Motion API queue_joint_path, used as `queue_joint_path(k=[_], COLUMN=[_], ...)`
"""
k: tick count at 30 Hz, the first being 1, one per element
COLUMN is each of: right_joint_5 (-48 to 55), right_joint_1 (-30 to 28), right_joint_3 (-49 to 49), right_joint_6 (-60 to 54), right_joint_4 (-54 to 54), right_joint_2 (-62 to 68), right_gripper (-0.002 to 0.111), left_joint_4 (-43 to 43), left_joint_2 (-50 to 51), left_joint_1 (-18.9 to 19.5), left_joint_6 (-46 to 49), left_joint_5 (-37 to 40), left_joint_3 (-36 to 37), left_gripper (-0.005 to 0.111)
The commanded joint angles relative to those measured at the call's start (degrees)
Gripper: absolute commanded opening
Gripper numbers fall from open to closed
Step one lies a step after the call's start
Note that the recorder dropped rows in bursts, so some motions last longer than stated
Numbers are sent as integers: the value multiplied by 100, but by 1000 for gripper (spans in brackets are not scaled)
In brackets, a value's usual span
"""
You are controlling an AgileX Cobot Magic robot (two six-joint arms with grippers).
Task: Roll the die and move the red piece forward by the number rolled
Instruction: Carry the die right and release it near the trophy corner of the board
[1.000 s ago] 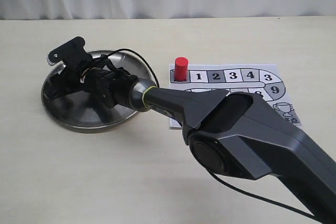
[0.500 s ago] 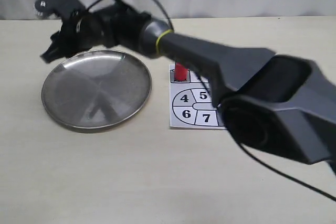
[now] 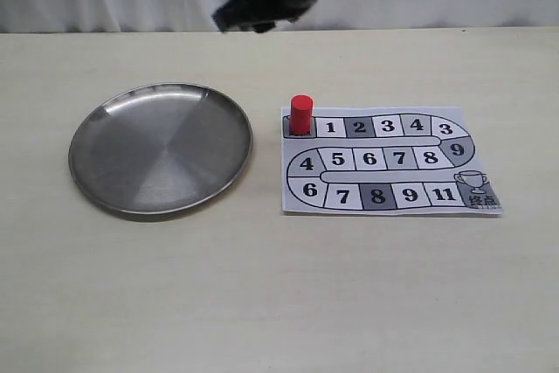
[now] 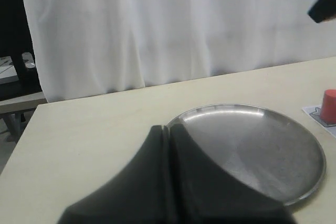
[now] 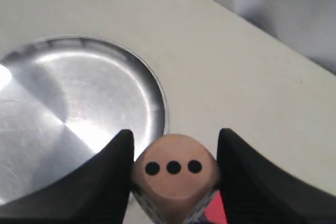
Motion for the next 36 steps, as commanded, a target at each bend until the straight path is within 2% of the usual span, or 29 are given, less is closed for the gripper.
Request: queue_joint_path(k=[1, 4, 7, 13, 15, 23, 26, 28, 36], right_joint_5=[-1358, -1569, -1531, -1826, -1923, -2474, -2502, -2502, -2502], right_joint_1=[-743, -1271, -1586, -1565, -1565, -1565, -1565, -1565, -1565], right_joint_3=[2139, 2973, 3403, 3560, 3560, 3560, 3560, 3560, 3560], right_joint_6=[247, 501, 718, 821, 821, 821, 821, 821, 821], right_joint_4=[20, 20, 46, 62, 62, 43, 43, 43, 43], right_joint_2=[-985, -1332, -1376, -960, -796, -524, -524, -524, -524], right_gripper=[4, 4, 4, 6, 13, 69, 83, 86, 86], left_joint_4=[-13, -13, -13, -13, -13, -13, -13, -13, -13], left_joint_2=[-6, -6, -6, -6, -6, -6, -6, -6, -6], left_joint_1=[-48, -48, -48, -48, -48, -48, -48, -48, -48], left_joint_6=[-5, -5, -5, -5, -5, -5, -5, -5, -5], left_joint_5=[-55, -55, -55, -55, -55, -55, -55, -55, -55], left_joint_3=[10, 10, 10, 10, 10, 10, 10, 10, 10], left_gripper=[0, 0, 0, 0, 0, 0, 0, 0, 0])
